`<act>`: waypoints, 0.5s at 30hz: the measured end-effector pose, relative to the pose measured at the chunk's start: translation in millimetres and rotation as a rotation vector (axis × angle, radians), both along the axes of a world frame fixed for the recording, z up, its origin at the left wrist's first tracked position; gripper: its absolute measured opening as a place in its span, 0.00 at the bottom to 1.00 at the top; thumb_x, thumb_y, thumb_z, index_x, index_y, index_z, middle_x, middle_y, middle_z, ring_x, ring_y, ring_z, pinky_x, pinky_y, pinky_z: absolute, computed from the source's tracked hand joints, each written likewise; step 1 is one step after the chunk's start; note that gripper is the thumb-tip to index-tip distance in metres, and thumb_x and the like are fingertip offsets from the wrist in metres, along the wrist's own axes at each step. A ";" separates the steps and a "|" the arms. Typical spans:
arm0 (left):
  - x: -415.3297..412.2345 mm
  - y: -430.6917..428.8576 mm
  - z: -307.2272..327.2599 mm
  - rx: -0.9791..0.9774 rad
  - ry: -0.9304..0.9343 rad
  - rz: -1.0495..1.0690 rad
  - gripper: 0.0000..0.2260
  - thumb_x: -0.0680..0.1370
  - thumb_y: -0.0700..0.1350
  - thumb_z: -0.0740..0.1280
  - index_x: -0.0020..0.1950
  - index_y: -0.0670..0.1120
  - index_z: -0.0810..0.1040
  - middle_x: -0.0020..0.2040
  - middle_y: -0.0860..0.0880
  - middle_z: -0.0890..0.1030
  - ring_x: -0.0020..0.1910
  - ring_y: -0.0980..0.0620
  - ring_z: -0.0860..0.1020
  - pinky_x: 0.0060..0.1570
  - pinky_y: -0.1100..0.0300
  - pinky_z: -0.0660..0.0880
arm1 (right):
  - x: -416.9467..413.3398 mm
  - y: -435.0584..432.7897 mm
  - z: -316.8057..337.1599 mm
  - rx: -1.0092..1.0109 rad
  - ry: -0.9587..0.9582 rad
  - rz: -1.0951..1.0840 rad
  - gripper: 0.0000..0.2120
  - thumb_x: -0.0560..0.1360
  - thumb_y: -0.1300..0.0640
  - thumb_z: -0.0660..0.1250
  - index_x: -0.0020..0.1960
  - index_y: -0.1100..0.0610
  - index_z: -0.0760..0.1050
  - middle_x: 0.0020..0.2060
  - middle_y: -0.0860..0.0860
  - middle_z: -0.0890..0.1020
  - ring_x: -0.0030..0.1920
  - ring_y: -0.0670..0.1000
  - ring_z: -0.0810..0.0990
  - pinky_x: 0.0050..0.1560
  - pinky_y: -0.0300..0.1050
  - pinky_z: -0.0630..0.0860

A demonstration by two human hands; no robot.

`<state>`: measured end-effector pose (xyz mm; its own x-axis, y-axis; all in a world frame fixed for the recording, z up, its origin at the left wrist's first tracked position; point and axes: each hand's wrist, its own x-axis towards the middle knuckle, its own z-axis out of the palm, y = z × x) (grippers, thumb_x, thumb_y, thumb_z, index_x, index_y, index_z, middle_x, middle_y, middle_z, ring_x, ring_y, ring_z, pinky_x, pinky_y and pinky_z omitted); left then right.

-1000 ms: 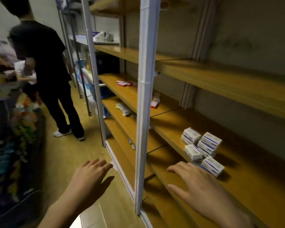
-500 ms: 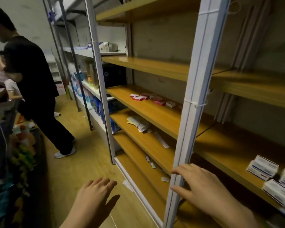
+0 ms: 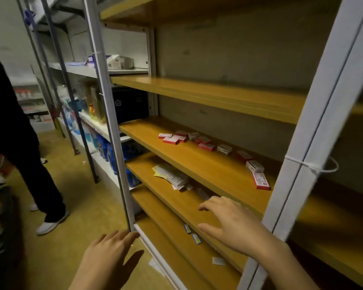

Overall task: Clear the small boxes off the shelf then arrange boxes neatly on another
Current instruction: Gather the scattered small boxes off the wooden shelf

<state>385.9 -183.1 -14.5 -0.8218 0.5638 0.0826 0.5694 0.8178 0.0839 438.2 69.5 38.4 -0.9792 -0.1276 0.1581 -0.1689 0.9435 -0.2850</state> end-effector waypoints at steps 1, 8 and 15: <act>-18.1 3.7 2.8 0.004 0.003 -0.013 0.22 0.76 0.65 0.51 0.68 0.62 0.59 0.64 0.63 0.69 0.63 0.63 0.67 0.61 0.68 0.63 | -14.7 2.8 0.7 -0.011 0.009 -0.026 0.20 0.74 0.41 0.59 0.65 0.43 0.64 0.61 0.39 0.70 0.60 0.40 0.67 0.55 0.36 0.66; -130.3 46.8 28.2 -0.032 0.065 -0.188 0.21 0.76 0.64 0.51 0.68 0.63 0.58 0.66 0.64 0.67 0.64 0.64 0.66 0.62 0.68 0.61 | -95.8 36.0 2.1 -0.064 0.053 -0.272 0.19 0.74 0.42 0.59 0.64 0.44 0.65 0.58 0.41 0.71 0.58 0.42 0.68 0.55 0.38 0.68; -204.7 117.0 18.3 0.069 0.072 -0.428 0.20 0.76 0.63 0.52 0.66 0.60 0.64 0.60 0.63 0.72 0.60 0.63 0.69 0.56 0.68 0.65 | -110.5 81.8 -26.1 -0.124 0.057 -0.726 0.24 0.74 0.42 0.60 0.67 0.46 0.61 0.64 0.44 0.68 0.64 0.46 0.66 0.59 0.39 0.67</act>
